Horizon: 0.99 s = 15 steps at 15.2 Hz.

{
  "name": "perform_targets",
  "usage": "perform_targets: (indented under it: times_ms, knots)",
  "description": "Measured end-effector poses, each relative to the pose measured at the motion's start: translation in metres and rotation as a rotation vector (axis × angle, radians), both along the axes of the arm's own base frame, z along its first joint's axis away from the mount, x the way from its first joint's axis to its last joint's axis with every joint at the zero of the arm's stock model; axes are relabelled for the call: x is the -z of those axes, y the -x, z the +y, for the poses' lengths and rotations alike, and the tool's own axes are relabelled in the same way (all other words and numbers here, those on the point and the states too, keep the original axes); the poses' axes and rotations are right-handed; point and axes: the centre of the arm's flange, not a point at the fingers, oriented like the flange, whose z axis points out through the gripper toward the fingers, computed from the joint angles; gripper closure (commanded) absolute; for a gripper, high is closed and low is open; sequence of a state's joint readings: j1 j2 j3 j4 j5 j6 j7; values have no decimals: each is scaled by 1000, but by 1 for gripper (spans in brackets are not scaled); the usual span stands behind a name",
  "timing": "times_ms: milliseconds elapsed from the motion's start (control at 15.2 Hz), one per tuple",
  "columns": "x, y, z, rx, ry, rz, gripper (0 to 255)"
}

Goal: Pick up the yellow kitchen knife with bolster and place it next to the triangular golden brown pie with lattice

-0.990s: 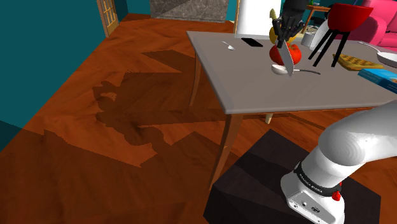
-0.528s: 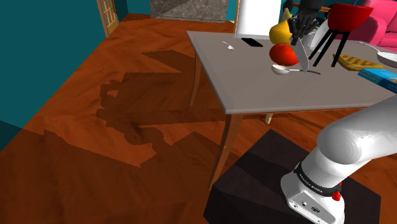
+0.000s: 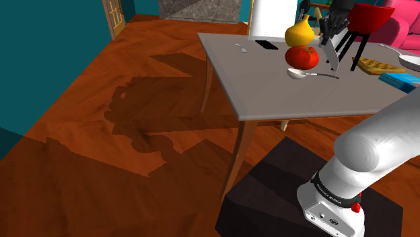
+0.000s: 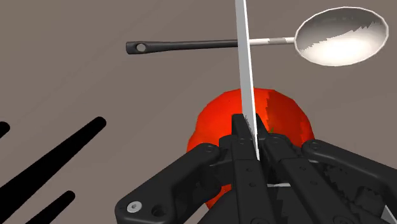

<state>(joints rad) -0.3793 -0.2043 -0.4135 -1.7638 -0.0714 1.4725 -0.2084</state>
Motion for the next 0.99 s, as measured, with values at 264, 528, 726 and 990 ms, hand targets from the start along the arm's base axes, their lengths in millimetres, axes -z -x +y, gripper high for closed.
perform_targets:
  times_ms: [264, 528, 726, 990]
  knots:
    - [2, 14, -53, 0, 0, 0, 255]
    - [2, 21, -105, -1, 0, -1, 255]
    - [1, 28, -144, 1, 0, 0, 255]
    - [4, 38, -189, 3, 1, 0, 255]
